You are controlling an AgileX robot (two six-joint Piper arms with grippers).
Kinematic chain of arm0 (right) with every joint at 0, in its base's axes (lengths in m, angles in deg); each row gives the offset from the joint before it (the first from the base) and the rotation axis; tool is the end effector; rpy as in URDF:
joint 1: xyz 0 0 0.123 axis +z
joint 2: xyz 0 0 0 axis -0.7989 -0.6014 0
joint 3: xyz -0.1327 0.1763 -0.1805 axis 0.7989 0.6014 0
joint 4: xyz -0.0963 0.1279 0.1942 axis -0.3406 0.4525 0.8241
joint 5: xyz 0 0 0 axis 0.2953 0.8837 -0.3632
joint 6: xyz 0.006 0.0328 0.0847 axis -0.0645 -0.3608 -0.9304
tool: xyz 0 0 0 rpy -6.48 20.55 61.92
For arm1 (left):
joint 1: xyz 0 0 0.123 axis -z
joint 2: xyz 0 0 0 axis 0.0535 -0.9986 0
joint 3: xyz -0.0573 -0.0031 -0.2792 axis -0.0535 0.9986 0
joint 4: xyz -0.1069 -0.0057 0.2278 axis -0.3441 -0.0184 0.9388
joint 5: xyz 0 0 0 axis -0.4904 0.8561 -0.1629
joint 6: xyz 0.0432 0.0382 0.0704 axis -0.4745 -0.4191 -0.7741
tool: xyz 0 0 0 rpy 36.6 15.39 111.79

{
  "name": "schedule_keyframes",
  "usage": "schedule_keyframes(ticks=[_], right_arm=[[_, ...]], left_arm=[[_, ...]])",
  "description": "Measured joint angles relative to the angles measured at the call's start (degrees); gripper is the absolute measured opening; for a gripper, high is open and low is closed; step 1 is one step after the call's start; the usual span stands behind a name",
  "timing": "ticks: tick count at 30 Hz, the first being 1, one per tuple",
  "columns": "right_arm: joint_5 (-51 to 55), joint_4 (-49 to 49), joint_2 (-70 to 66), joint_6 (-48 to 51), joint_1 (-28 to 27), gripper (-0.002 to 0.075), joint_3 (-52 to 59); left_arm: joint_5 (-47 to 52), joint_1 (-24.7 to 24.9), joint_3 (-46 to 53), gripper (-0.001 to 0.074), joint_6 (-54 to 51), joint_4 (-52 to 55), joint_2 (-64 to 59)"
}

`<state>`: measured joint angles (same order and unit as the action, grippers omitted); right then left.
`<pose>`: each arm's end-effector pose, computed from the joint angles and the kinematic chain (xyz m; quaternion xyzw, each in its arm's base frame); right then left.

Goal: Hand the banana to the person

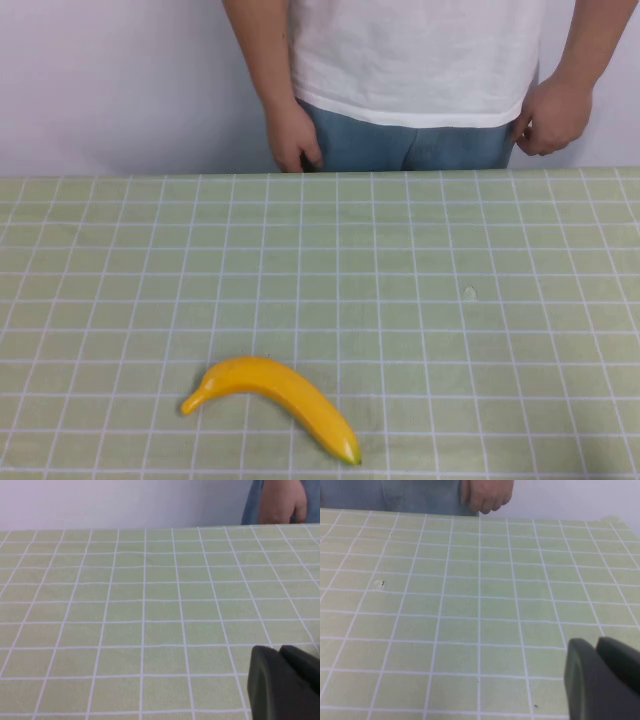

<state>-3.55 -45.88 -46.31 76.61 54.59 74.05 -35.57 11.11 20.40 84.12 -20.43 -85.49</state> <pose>0.0526 -0.0020 0.1712 -0.0081 0.8036 -0.0134 0.5950 0.0529 -0.0030 0.1734 0.0648 0.7971 -0.0057 0.6003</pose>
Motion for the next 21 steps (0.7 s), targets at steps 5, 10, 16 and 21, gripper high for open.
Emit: schedule_keyframes(ticks=[5, 10, 16, 21], right_arm=[[0.0, 0.0, 0.0, 0.0, 0.0, -0.0008, 0.0], [0.0, 0.0, 0.0, 0.0, 0.0, -0.0007, 0.0], [0.0, -1.9, 0.0, 0.0, 0.0, -0.0008, 0.0], [0.0, -6.1, 0.0, 0.0, 0.0, -0.0007, 0.0]], left_arm=[[0.0, 0.0, 0.0, -0.0004, 0.0, 0.0, 0.0], [0.0, 0.0, 0.0, -0.0004, 0.0, 0.0, 0.0], [0.0, 0.0, 0.0, -0.0004, 0.0, 0.0, 0.0], [0.0, 0.0, 0.0, -0.0004, 0.0, 0.1, 0.0]])
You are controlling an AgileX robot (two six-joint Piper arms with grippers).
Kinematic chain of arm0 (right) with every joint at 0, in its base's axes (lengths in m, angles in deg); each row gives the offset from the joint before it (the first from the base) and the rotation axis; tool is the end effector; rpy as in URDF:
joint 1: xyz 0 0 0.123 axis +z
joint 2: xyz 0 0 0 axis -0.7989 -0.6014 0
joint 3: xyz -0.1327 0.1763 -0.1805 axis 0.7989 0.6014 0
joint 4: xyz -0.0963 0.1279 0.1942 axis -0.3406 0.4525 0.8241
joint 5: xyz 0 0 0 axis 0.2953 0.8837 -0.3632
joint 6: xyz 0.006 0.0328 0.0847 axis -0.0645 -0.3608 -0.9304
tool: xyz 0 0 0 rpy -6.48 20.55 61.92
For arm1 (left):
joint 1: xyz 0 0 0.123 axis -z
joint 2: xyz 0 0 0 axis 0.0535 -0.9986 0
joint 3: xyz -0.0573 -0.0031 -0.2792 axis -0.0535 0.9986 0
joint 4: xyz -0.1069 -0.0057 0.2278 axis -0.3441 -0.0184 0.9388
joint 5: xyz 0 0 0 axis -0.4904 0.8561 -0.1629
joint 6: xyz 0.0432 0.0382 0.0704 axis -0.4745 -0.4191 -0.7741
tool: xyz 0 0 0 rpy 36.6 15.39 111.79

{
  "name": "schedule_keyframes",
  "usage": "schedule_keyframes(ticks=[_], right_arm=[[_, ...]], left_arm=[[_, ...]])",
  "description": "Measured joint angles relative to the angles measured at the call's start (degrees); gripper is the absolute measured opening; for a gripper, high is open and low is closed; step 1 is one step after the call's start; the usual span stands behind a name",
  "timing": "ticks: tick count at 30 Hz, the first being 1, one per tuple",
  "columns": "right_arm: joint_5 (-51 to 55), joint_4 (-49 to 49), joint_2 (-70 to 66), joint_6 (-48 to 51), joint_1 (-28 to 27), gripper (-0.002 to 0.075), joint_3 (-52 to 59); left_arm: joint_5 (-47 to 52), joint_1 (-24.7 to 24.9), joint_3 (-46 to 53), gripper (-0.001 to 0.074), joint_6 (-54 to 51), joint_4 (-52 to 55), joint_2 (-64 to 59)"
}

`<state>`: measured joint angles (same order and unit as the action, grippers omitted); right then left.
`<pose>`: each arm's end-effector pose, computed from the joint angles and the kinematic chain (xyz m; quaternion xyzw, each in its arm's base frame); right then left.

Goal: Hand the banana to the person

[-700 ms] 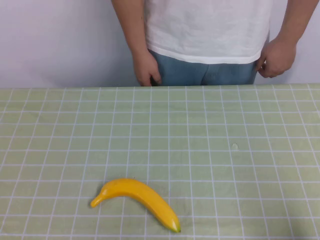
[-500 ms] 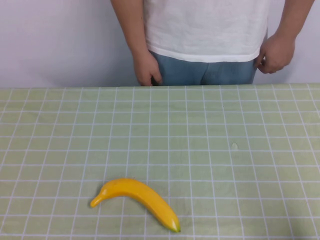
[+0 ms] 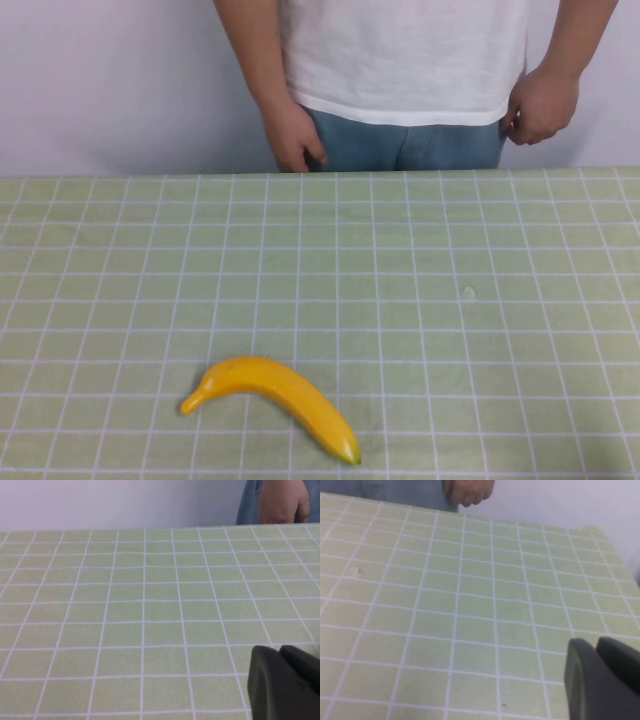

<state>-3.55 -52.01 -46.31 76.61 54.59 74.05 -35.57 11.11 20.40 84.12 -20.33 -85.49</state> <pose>0.0526 -0.0055 0.1718 -0.0367 0.8009 -0.0585 0.5948 0.0529 -0.0030 0.1734 0.0653 0.7971 -0.0050 0.6003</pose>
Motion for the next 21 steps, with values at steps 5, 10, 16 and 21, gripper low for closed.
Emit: schedule_keyframes(ticks=[5, 10, 16, 21], right_arm=[[0.1, -2.8, 0.0, 0.0, 0.0, -0.0007, 0.0], [0.2, -3.4, 0.0, 0.0, 0.0, -0.0008, 0.0], [0.2, -3.6, 0.0, 0.0, 0.0, -0.0007, 0.0], [0.2, -3.6, 0.0, 0.0, 0.0, -0.0007, 0.0]], left_arm=[[0.0, 0.0, 0.0, -0.0004, 0.0, 0.5, 0.0], [-0.2, 0.0, 0.0, -0.0004, 0.0, 4.9, 0.0], [-8.2, 0.0, 0.1, -0.0004, 2.9, 4.5, 0.0], [-15.2, 0.0, 0.1, -0.0004, 8.8, 4.4, 0.0]])
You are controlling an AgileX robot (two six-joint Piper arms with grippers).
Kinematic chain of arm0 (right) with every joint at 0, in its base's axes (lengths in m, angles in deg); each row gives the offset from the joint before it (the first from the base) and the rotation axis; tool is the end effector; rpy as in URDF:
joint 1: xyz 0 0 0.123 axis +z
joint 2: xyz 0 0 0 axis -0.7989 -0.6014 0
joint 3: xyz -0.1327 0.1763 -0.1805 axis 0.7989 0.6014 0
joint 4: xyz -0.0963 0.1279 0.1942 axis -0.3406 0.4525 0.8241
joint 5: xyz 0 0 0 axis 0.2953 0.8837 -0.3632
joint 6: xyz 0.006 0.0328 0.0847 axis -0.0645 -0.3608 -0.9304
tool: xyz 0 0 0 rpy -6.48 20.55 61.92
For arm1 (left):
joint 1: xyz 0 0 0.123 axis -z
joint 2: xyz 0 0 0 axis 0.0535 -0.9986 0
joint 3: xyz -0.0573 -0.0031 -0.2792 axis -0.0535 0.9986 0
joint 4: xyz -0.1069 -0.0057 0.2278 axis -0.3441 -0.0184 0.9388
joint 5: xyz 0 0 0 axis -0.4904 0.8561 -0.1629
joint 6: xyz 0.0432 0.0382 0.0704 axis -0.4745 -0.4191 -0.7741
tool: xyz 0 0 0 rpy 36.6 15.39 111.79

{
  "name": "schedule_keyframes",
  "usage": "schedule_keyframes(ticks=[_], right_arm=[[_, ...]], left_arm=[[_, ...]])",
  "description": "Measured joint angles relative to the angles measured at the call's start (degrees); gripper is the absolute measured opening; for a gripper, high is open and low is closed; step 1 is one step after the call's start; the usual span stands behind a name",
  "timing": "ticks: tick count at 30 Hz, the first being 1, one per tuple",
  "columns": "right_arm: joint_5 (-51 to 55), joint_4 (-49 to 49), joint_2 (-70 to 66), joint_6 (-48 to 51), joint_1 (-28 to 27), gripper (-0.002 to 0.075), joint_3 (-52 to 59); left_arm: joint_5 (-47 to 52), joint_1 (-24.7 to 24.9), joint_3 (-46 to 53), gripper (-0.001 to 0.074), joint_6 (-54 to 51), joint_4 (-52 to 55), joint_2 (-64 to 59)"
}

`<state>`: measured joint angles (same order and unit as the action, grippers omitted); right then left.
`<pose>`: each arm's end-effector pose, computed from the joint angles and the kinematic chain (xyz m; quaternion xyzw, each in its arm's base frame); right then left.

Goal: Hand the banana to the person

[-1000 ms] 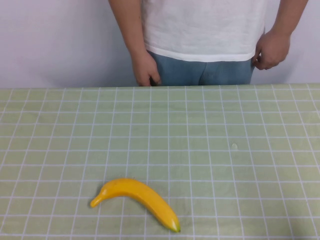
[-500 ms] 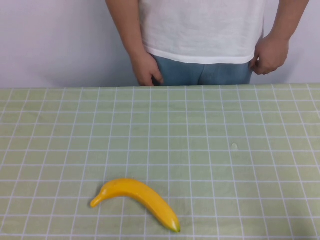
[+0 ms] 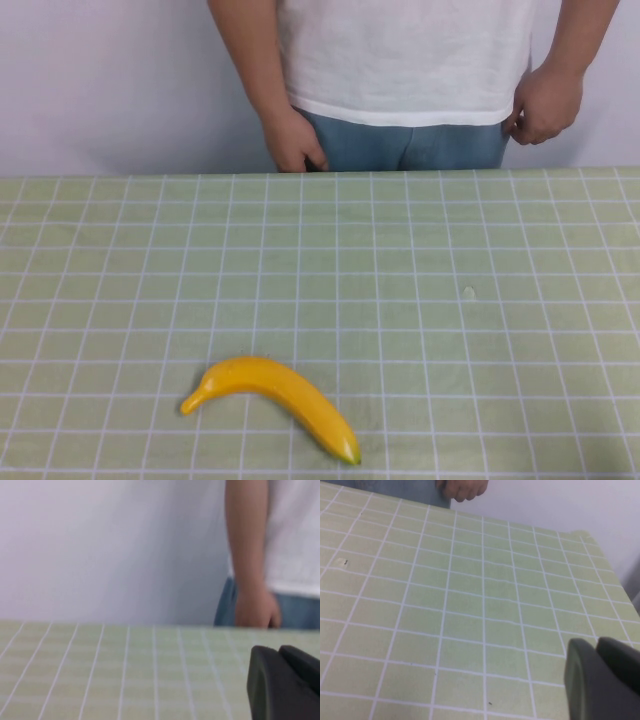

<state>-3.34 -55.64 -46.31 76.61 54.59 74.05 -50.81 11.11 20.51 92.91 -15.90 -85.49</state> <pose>0.0526 -0.0076 0.1720 -0.0534 0.7993 -0.0854 0.5925 0.0563 -0.0060 0.1965 0.0399 0.7131 -0.0451 0.6985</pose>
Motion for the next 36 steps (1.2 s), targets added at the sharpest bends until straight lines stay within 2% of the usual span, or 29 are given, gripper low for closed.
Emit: schedule_keyframes(ticks=[5, 8, 11, 13, 16, 21, 23, 26, 29, 31, 36], right_arm=[[0.0, -0.1, 0.0, 0.0, 0.0, -0.0008, 0.0], [0.0, -0.1, 0.0, 0.0, 0.0, -0.0007, 0.0], [0.0, -0.1, 0.0, 0.0, 0.0, -0.0008, 0.0], [0.0, -0.1, 0.0, 0.0, 0.0, -0.0008, 0.0], [0.0, -0.1, 0.0, 0.0, 0.0, -0.0008, 0.0], [0.0, -0.1, 0.0, 0.0, 0.0, -0.0008, 0.0], [0.0, -0.1, 0.0, 0.0, 0.0, -0.0007, 0.0], [0.0, -0.1, 0.0, 0.0, 0.0, -0.0007, 0.0], [0.0, -0.1, 0.0, 0.0, 0.0, -0.0007, 0.0], [0.0, -0.1, 0.0, 0.0, 0.0, -0.0007, 0.0], [0.0, -0.1, 0.0, 0.0, 0.0, -0.0008, 0.0]], left_arm=[[-8.2, 0.0, 0.0, -0.0004, 2.1, 0.0, 0.0], [-19.1, 0.0, 0.0, -0.0004, 3.7, 0.0, 0.0], [-35.1, 0.0, 0.0, -0.0004, 3.2, -1.0, 0.0], [-42.1, 0.0, 0.0, -0.0004, 1.6, -5.0, 0.1], [-43.2, 0.0, -2.6, -0.0004, -2.4, -13.7, 0.1], [-34.8, 0.0, -15.1, -0.0004, -12.2, -20.0, 0.1], [-26.0, 0.0, -21.6, -0.0004, -13.7, -20.6, -1.0], [-7.7, 0.0, -29.9, -0.0004, -15.9, -20.7, -6.5], [6.9, 0.0, -34.9, -0.0004, -16.6, -20.7, -13.7], [11.7, 0.0, -36.0, -0.0004, -17.1, -20.7, -17.7], [14.4, 0.0, -36.1, -0.0004, -13.6, -22.9, -25.5]])
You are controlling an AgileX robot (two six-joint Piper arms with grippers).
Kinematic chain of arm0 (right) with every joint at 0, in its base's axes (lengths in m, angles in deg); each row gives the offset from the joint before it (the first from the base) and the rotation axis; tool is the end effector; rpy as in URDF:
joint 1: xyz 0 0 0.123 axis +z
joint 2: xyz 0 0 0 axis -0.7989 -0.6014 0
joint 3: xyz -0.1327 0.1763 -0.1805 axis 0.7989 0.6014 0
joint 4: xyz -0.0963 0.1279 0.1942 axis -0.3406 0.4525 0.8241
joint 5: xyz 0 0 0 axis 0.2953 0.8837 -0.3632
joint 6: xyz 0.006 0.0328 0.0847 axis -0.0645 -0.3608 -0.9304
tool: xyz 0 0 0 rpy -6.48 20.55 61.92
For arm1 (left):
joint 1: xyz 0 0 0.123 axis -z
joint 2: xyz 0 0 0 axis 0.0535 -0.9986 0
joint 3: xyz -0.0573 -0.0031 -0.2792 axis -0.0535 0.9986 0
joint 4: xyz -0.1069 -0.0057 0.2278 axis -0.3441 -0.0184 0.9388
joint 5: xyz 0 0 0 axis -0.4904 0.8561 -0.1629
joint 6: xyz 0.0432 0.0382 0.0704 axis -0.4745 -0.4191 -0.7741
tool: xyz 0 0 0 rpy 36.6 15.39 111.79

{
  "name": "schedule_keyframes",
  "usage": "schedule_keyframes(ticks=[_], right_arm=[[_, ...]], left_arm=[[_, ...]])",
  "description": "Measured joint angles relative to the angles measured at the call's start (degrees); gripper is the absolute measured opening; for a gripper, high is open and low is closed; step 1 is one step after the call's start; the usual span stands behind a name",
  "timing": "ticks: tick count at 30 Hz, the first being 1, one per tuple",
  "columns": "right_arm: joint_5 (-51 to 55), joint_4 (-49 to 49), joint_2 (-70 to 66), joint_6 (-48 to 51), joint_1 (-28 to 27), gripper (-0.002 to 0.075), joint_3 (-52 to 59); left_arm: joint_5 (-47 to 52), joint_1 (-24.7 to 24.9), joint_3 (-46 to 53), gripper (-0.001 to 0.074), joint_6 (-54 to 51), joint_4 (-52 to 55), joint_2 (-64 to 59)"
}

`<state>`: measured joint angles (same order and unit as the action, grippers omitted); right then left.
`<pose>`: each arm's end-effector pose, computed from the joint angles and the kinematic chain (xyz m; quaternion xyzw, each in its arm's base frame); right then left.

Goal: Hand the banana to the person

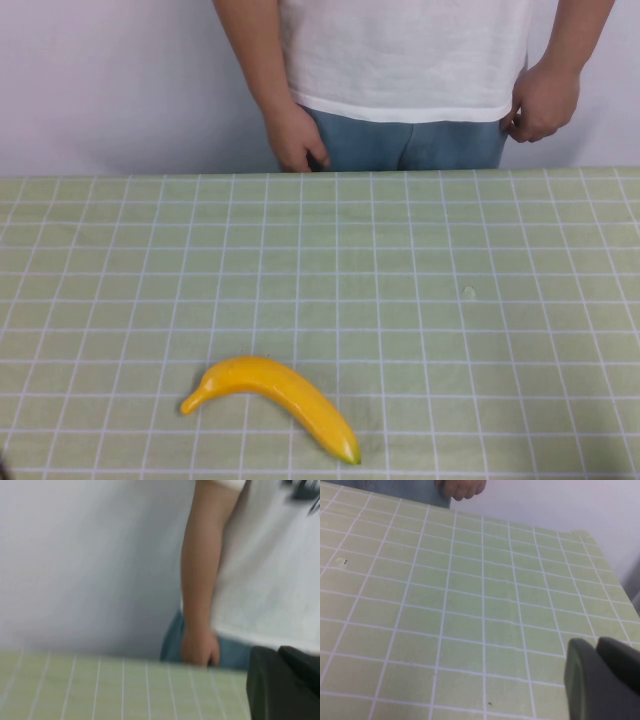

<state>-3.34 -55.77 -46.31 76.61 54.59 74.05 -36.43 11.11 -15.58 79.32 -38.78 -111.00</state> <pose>0.0526 -0.0077 0.1720 -0.0540 0.7992 -0.0863 0.5924 0.0857 -0.0178 0.3541 0.0141 0.7357 -0.1237 0.6658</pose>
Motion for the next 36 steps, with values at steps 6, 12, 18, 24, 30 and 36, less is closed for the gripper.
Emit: schedule_keyframes(ticks=[6, 12, 18, 24, 30, 36], right_arm=[[0.0, 0.0, 0.0, 0.0, 0.0, -0.0008, 0.0], [0.0, 0.0, 0.0, 0.0, 0.0, -0.0007, 0.0], [0.0, 0.0, 0.0, 0.0, 0.0, -0.0007, 0.0], [0.0, 0.0, 0.0, 0.0, 0.0, -0.0008, 0.0], [0.0, 0.0, 0.0, 0.0, 0.0, -0.0007, 0.0], [0.0, 0.0, 0.0, 0.0, 0.0, -0.0008, 0.0]], left_arm=[[8.4, 0.0, -2.3, -0.0004, 0.1, -1.1, -10.2], [22.7, 0.0, -8.6, 0.0048, -15.1, -3.0, -23.6], [32.7, 0.0, -12.8, 0.0347, -26.8, -6.9, -36.0], [36.2, 1.5, -14.2, 0.0477, -35.4, -6.9, -46.3], [30.8, 10.1, -15.3, 0.0486, -37.5, -5.0, -53.8], [20.0, 18.2, -15.9, 0.0487, -43.7, -2.9, -59.3]])
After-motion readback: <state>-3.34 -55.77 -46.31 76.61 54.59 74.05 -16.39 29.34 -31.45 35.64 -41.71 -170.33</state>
